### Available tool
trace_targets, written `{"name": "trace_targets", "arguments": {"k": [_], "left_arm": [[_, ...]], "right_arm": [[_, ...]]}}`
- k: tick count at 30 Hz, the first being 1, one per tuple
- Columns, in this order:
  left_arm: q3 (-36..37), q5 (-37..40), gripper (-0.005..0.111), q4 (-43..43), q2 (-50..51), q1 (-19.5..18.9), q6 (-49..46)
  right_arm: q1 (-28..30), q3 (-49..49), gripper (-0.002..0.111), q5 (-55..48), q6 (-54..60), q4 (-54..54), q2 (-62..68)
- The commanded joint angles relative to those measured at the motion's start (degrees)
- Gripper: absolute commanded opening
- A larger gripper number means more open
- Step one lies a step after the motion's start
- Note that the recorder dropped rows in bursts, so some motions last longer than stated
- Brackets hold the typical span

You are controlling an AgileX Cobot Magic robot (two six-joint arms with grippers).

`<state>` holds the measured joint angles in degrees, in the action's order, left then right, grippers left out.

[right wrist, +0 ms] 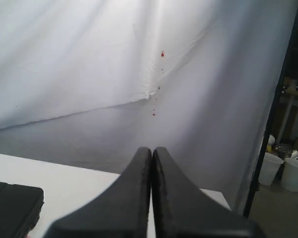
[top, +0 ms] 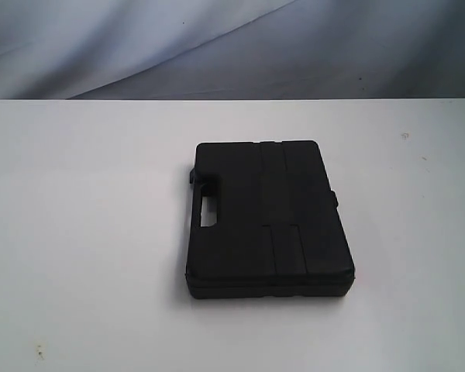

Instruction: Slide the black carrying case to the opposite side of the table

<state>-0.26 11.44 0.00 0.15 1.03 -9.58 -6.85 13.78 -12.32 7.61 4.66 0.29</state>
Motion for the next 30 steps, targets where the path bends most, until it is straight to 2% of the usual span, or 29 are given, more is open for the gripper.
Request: {"name": "trace_targets", "arguments": {"k": [1,9,16,22,30], "left_arm": [[0.3,-1.1,0.000,-0.6,-0.1,-0.2,0.6],[0.3,-0.9,0.000,-0.6,-0.1,-0.2,0.6],[0.3,-0.9,0.000,-0.6,-0.1,-0.2,0.6],[0.3,-0.9,0.000,-0.6,-0.1,-0.2,0.6],[0.3,-0.9,0.000,-0.6,-0.1,-0.2,0.6]], "right_arm": [[0.2,-1.1,0.000,1.2,0.3,-1.0,-0.3],[0.2,-11.4,0.000,5.8,-0.6,-10.9,-0.3],[0.2,-13.8,0.000,10.3,0.3,-9.9,-0.3],[0.2,-13.8,0.000,9.2,1.1,-7.2,-0.3],[0.2,-13.8,0.000,2.0,-0.9,-8.1,-0.3]]}}
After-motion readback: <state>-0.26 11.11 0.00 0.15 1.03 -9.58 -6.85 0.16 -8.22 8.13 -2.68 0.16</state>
